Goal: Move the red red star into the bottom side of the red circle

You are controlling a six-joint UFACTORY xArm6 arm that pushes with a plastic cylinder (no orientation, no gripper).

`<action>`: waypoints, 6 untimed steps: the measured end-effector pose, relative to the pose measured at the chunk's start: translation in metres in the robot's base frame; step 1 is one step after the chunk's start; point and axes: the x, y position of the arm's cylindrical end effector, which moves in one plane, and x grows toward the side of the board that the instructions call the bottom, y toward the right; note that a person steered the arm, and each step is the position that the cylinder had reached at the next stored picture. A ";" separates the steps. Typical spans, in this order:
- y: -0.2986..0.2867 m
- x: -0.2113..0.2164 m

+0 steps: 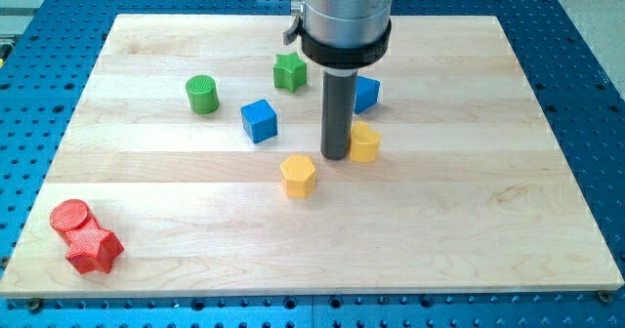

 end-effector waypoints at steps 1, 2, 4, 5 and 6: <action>0.005 0.033; -0.003 0.044; -0.051 0.084; -0.148 0.122; -0.232 0.147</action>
